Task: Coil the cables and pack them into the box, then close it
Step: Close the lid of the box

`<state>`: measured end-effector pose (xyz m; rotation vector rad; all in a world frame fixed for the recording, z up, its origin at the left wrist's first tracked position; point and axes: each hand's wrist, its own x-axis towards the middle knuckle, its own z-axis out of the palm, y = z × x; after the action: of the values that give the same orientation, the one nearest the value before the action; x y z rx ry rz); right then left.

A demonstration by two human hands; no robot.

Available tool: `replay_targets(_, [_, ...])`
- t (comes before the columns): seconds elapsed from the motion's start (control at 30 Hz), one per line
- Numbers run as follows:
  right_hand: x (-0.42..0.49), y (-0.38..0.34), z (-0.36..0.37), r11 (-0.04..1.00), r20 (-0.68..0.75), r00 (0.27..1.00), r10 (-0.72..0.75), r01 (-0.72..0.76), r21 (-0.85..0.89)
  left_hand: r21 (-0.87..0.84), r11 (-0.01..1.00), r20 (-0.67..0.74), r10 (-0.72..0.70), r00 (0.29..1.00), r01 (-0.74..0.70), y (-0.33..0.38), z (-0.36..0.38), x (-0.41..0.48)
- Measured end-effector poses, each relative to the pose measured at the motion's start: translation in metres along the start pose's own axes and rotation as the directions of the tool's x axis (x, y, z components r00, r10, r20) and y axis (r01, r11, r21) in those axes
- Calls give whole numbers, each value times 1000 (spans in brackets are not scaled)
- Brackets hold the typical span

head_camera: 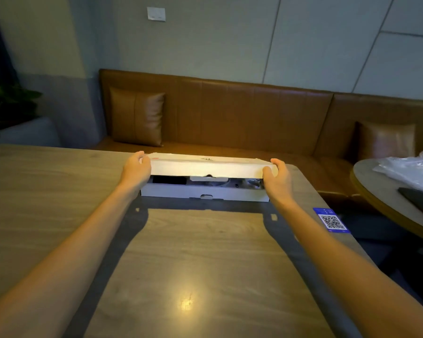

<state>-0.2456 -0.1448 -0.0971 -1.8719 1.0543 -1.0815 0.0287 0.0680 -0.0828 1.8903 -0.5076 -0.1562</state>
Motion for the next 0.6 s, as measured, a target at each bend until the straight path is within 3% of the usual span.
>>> replay_targets(0.2, [-22,14,5,998,-1,1000,9,-9,-55,69,997,-60,-24,998,28,-16,4,-22])
replay_targets(0.3, [-26,19,6,992,-36,996,78,-81,-93,99,995,-103,-16,995,26,-20,2,-31])
replay_targets(0.6, [-39,33,-5,985,-70,997,32,-44,-165,189,978,-175,124,977,-90,-31,-2,-52])
